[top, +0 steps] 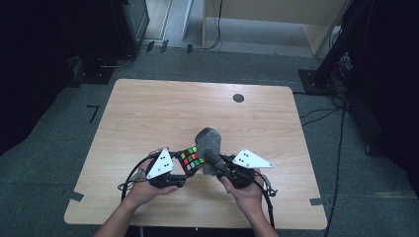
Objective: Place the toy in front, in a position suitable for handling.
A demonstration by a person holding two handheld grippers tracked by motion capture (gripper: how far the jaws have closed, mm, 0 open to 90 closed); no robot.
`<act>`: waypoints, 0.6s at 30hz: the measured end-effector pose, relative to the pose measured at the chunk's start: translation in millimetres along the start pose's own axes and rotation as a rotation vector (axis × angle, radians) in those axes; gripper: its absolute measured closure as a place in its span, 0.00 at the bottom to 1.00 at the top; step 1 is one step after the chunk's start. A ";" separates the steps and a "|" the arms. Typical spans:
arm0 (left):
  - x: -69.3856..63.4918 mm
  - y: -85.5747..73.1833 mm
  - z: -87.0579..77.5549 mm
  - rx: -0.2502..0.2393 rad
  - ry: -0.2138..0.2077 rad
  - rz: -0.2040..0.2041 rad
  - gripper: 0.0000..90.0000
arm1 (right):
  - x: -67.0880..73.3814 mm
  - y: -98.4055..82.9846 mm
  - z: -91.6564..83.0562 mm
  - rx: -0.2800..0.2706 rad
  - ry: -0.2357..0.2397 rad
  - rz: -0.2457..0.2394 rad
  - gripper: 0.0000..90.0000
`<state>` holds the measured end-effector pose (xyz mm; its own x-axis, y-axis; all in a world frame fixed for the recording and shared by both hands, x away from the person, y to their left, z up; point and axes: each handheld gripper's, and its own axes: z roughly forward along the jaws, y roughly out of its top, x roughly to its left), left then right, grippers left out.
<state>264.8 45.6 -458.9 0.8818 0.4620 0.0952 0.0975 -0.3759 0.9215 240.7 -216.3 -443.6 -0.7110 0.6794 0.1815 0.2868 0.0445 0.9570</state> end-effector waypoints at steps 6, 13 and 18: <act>-3.2 -1.3 3.7 0.016 -0.001 0.008 0.38 | 22.3 7.9 5.3 -0.006 0.045 -0.097 0.80; 0.6 0.1 -1.7 -0.028 -0.020 -0.017 0.38 | -0.8 -0.2 0.6 -0.020 -0.037 0.021 0.81; -4.9 -0.6 4.4 0.011 0.005 0.012 0.38 | 20.7 5.7 3.3 -0.046 0.074 -0.015 0.81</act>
<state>262.4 40.1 -461.5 0.8808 0.4609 0.1084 0.0917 -0.3908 0.9159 229.7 -199.6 -435.1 -0.7613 0.6226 0.1814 0.2469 0.0195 0.9689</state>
